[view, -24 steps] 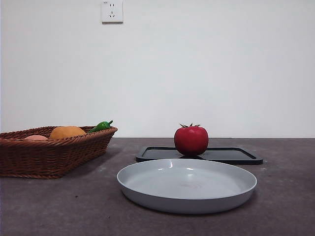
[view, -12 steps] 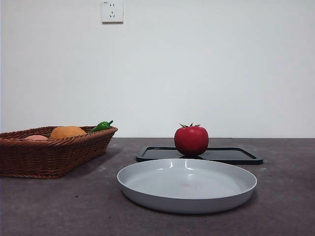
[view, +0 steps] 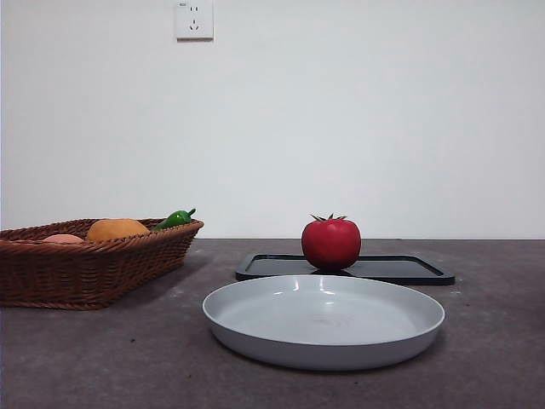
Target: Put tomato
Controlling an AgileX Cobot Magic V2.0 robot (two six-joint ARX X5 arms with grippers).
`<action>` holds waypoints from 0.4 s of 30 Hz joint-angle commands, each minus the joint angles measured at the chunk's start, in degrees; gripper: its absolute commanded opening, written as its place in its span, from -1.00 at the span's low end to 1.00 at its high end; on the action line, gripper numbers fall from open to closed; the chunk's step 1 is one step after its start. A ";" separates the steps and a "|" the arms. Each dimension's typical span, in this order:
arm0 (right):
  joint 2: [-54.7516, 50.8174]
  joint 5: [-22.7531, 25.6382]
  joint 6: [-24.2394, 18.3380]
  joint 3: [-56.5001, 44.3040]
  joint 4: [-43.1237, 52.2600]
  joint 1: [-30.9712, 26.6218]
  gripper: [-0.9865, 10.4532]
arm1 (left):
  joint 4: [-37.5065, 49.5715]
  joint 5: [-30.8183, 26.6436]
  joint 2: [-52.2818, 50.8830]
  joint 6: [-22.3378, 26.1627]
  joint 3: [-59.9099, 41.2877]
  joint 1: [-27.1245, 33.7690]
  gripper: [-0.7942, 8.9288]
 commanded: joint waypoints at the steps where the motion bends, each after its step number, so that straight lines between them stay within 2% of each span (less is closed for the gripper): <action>1: 0.26 -0.17 0.59 0.52 0.61 0.35 -0.82 | -0.48 -0.20 -0.09 -0.26 -1.18 0.15 -0.82; 9: 0.24 -0.15 0.46 0.52 0.63 0.35 -0.82 | -0.48 -0.20 -0.09 -0.26 -1.18 0.15 -0.82; 12: -0.72 1.07 -1.73 0.37 2.27 -1.57 -0.82 | -0.48 -0.20 -0.09 -0.26 -1.18 0.15 -0.82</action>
